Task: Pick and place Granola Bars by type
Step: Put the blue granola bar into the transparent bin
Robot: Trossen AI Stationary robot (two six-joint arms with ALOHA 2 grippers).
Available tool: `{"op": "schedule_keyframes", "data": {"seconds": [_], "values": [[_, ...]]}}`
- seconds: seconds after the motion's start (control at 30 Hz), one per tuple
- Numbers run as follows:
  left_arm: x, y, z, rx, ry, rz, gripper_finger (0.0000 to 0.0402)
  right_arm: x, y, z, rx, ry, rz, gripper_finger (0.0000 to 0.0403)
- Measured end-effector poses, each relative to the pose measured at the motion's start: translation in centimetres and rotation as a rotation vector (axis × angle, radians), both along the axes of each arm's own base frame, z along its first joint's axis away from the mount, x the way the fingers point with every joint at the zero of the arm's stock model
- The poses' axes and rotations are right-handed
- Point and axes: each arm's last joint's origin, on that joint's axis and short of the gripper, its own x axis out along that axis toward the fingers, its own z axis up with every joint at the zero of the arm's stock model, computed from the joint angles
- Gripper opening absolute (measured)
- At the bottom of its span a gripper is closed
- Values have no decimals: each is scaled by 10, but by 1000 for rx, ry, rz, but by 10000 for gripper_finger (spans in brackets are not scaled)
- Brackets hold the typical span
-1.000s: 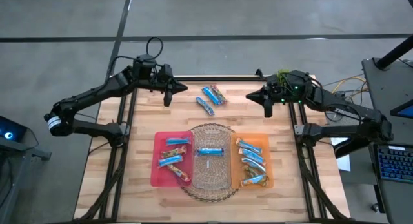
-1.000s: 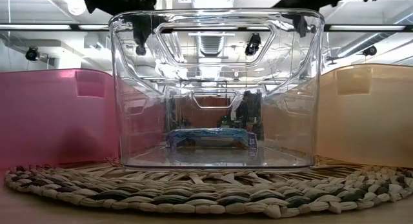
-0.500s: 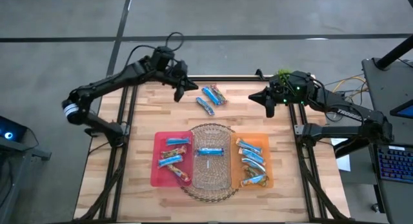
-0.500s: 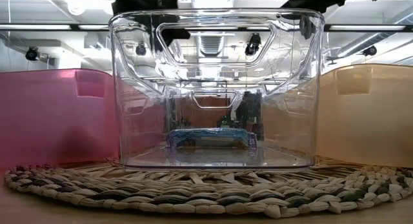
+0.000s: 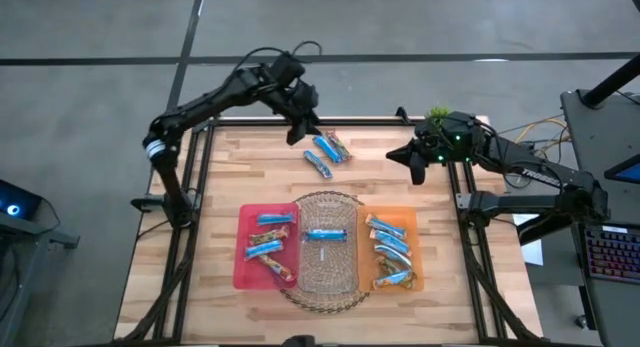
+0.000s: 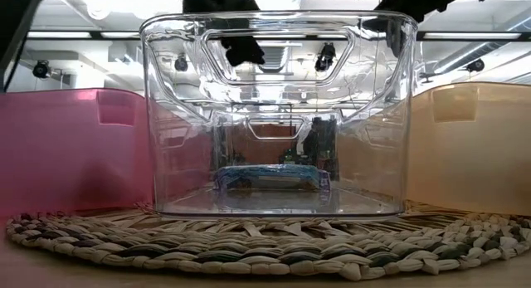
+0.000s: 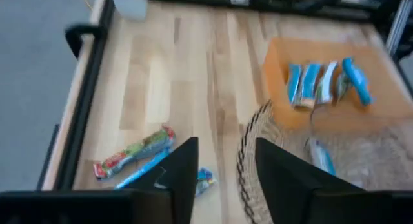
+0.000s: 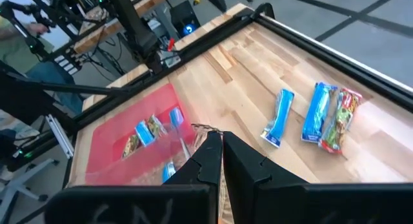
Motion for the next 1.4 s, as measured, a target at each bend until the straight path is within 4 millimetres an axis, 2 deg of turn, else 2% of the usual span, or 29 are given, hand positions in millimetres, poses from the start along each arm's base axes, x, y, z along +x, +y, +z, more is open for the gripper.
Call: {"op": "schedule_keyframes", "data": {"seconds": [0.2, 0.37, 0.47, 0.73, 0.9, 1.2, 1.4], "values": [[19, 10, -27, 36, 116, -37, 168, -1, 1, -2, 10, 21, 6, 9], [30, 9, -54, 233, 286, -100, 170, -1, 1, -2, 8, 20, 10, 9], [38, 5, -71, 294, 351, -187, 170, -1, 1, -2, 6, 20, 12, 9], [61, 1, -114, 397, 515, -288, 170, -1, 2, -2, 30, 15, 41, 9], [68, 3, -135, 397, 574, -309, 170, -1, 2, -2, 40, 15, 58, 8], [72, 9, -168, 527, 712, -451, 170, -1, 3, -4, 52, 27, 72, 8], [74, 18, -180, 539, 722, -437, 170, -2, 4, -5, 63, 41, 79, 9]]}}
